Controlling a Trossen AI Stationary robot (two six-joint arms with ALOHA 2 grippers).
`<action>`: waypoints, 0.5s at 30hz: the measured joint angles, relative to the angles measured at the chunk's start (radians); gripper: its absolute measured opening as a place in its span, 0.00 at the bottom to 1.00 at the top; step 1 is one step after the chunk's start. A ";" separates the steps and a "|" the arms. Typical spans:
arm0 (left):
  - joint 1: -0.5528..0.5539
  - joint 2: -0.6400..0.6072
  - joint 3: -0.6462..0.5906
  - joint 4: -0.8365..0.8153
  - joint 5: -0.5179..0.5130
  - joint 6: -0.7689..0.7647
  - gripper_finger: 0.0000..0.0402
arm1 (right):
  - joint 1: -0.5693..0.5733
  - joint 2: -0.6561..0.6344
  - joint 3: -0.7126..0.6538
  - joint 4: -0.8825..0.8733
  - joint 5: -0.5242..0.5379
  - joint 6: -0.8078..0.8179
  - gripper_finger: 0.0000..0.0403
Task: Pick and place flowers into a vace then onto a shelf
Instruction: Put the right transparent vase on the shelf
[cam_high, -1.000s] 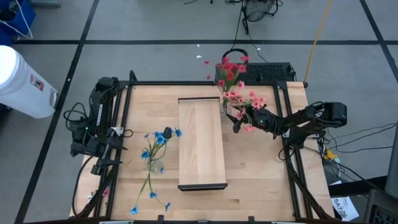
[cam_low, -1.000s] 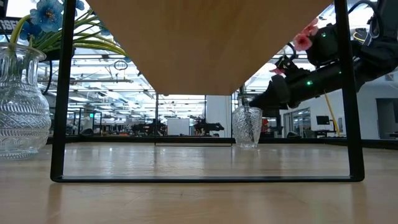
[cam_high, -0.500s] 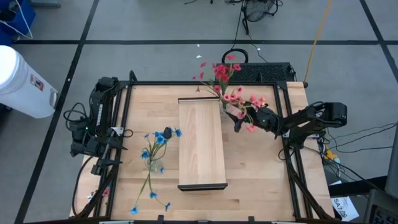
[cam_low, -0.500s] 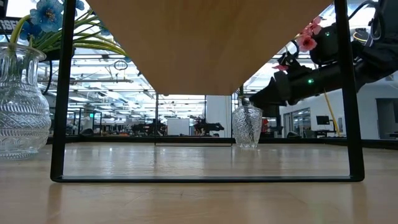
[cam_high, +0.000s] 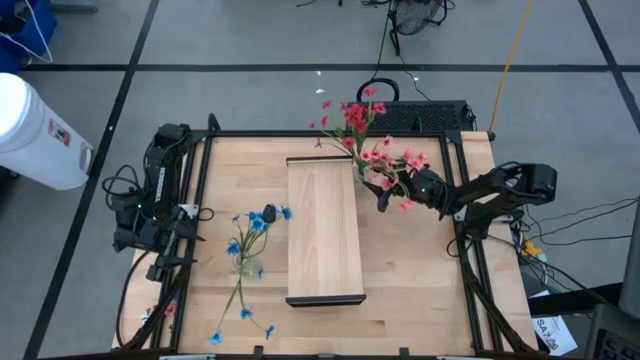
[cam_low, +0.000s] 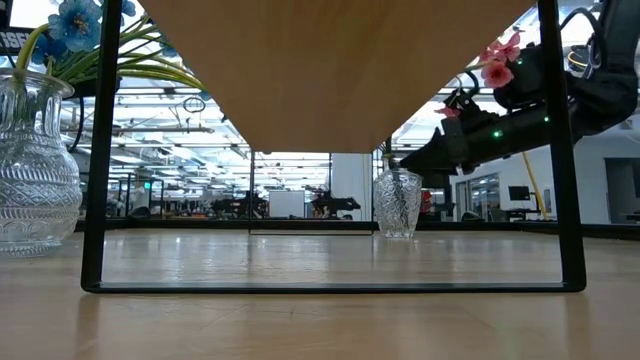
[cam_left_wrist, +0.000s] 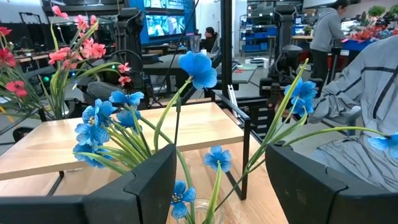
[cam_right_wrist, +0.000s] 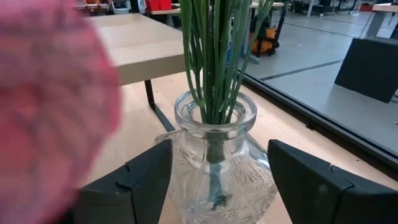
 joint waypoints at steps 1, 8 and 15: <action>0.000 0.000 0.000 0.000 0.000 0.000 0.62 | 0.000 0.008 0.004 0.002 -0.004 -0.003 0.63; 0.000 0.000 0.000 0.000 0.000 0.000 0.62 | -0.002 0.053 0.040 0.009 -0.044 -0.036 0.63; 0.000 0.000 0.000 -0.004 0.000 0.000 0.62 | -0.031 0.052 0.061 0.022 -0.051 -0.042 0.63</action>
